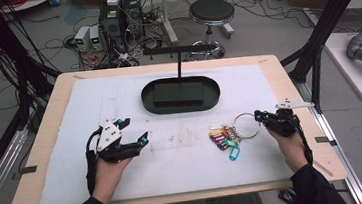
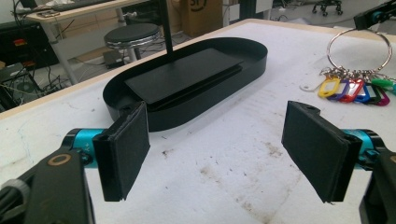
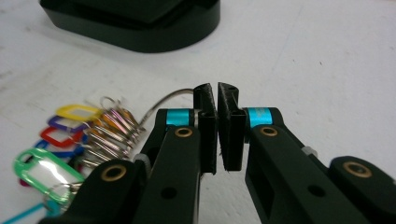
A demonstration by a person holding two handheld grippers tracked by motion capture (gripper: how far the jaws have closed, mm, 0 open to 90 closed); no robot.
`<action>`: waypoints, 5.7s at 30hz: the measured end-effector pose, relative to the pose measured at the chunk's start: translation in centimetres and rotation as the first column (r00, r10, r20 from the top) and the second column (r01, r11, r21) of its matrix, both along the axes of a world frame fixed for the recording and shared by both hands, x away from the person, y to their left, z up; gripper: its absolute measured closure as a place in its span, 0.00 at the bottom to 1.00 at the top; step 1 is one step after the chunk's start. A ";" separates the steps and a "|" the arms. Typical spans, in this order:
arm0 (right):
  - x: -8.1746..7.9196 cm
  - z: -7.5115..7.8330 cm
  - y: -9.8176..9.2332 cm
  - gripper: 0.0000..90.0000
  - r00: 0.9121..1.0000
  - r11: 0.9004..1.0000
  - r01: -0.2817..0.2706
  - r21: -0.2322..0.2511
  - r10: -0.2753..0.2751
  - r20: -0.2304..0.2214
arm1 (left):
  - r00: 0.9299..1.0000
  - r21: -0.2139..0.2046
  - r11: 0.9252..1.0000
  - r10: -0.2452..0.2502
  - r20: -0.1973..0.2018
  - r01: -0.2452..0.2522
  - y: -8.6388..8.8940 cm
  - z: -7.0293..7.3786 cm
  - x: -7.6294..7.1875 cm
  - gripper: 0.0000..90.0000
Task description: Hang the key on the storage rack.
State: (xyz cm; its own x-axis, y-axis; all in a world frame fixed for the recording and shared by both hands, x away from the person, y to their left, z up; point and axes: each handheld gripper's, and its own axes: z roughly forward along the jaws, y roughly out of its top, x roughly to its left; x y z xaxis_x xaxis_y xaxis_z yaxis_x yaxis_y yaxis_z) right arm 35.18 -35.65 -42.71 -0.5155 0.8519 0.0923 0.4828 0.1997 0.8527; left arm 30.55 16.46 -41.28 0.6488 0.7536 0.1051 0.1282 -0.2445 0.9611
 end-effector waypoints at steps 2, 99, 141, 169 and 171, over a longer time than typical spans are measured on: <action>-0.3 0.4 0.2 0.97 1.000 1.000 -0.009 0.026 0.009 0.016 | 1.000 0.001 1.000 -0.001 0.001 0.001 0.0 0.0 0.0 0.26; -2.9 7.3 8.0 0.97 0.826 0.822 -0.555 0.127 0.526 0.202 | 0.840 -0.020 0.840 -0.542 -0.009 0.542 -16.0 2.6 4.7 0.74; -2.4 7.6 5.1 0.42 0.910 0.920 -0.355 0.166 0.299 0.288 | 0.849 -0.068 0.849 -0.514 0.124 0.524 -12.6 6.2 4.3 0.96; -1.0 6.2 -0.9 0.33 0.966 0.972 -0.081 0.223 0.022 0.256 | 0.944 -0.101 0.951 -0.269 0.189 0.291 -5.4 10.3 8.8 0.96; -0.9 6.1 -1.1 0.33 0.969 0.971 -0.073 0.228 0.015 0.248 | 0.950 -0.105 0.957 -0.247 0.191 0.270 -5.1 10.3 9.1 0.96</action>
State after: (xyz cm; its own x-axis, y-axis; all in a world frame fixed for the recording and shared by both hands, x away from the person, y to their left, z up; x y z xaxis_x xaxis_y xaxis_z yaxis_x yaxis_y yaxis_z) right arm 34.30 -36.71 -36.62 -0.5836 0.7974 0.1535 0.2509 -0.0027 0.9680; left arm 39.70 11.38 -31.01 0.8037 0.5766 0.1468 -0.0945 -0.1198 0.9883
